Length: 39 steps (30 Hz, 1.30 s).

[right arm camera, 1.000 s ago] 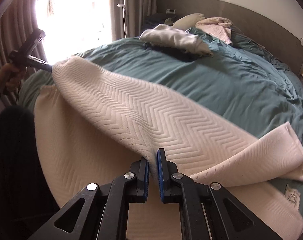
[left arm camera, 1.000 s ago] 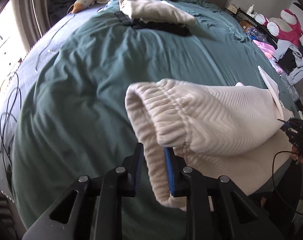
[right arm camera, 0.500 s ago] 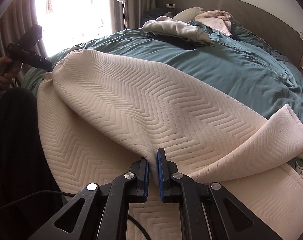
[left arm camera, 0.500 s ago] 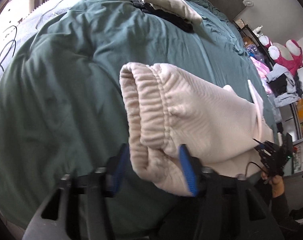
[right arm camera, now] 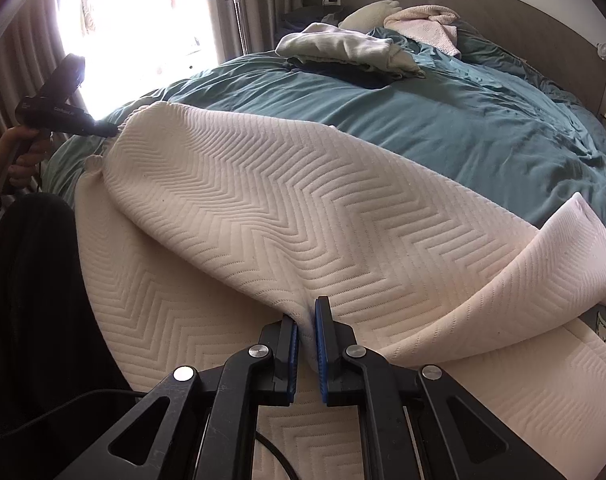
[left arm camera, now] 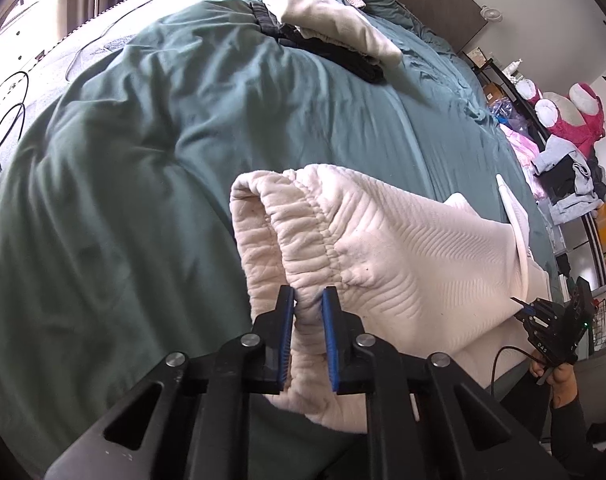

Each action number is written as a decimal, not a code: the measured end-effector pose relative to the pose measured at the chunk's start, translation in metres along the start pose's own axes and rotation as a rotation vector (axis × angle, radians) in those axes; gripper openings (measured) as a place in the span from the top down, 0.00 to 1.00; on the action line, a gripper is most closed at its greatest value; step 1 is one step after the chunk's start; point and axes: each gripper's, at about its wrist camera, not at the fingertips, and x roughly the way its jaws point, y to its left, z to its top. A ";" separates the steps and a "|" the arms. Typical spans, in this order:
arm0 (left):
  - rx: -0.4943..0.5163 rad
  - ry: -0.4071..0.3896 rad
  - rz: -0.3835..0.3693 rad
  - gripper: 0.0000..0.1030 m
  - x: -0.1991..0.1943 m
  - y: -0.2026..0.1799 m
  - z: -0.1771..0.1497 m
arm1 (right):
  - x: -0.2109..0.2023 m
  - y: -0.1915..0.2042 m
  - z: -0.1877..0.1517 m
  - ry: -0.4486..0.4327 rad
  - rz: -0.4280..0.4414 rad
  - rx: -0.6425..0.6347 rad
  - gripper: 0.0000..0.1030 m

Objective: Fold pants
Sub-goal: 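Lift the waistband with the left gripper while the right gripper holds the leg edge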

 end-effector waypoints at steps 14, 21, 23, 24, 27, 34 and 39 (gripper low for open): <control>0.021 0.016 -0.033 0.86 0.012 0.000 -0.007 | 0.002 0.001 0.003 0.015 -0.008 0.004 0.08; 0.029 -0.019 -0.068 0.88 -0.026 -0.003 0.002 | -0.018 0.007 0.008 -0.008 -0.019 -0.026 0.00; 0.029 -0.014 -0.075 0.88 -0.033 -0.003 0.002 | -0.028 0.012 0.009 -0.018 -0.018 -0.031 0.00; 0.033 -0.010 -0.079 0.88 -0.036 -0.003 0.000 | -0.033 0.015 0.009 -0.019 -0.017 -0.036 0.00; 0.039 0.009 -0.069 0.88 -0.037 -0.001 -0.005 | -0.040 0.028 0.004 0.002 -0.025 -0.070 0.00; 0.019 0.071 -0.058 0.88 -0.022 0.015 -0.030 | -0.030 0.056 -0.029 0.098 -0.029 -0.123 0.00; 0.001 0.079 -0.066 0.88 -0.019 0.021 -0.037 | -0.015 0.058 -0.045 0.130 -0.036 -0.101 0.00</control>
